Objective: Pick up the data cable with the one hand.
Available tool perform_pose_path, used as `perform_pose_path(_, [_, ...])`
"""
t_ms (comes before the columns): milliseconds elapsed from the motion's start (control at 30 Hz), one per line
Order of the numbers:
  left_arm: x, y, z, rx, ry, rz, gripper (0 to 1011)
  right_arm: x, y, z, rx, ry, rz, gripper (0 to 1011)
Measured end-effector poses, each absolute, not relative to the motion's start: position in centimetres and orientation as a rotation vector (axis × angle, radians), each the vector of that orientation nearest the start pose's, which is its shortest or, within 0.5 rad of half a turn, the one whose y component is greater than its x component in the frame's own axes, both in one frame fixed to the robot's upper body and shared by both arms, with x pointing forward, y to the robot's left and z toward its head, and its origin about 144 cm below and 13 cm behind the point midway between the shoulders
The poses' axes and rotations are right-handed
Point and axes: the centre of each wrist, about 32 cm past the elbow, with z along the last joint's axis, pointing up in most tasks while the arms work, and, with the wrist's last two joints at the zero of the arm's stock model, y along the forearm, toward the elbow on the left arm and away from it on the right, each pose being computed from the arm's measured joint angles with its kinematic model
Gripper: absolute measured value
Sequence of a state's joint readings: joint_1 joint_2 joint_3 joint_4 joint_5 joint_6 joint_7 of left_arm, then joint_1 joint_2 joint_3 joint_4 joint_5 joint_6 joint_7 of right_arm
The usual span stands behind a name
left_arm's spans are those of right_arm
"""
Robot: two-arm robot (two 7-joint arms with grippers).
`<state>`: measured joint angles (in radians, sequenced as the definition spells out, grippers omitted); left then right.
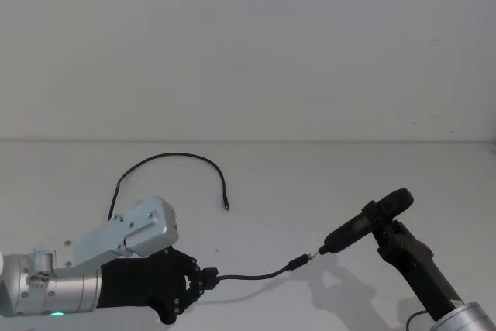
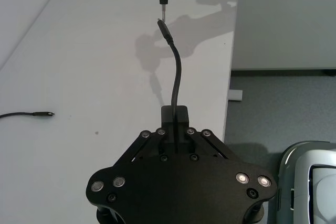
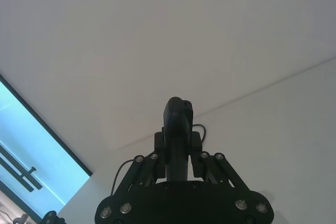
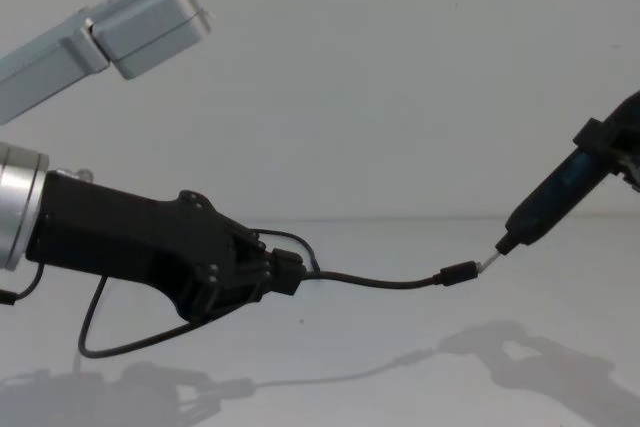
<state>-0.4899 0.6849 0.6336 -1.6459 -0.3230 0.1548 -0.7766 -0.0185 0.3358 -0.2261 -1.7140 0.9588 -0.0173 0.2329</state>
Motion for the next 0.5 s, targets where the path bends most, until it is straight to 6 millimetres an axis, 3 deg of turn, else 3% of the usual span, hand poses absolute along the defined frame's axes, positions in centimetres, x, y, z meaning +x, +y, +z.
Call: perform_pose_path(500, [52.32, 25.15, 126.8, 0.424, -0.263, 0.32, 44, 44.41, -24.15, 117.2, 0.509, 0.433, -1.031, 263])
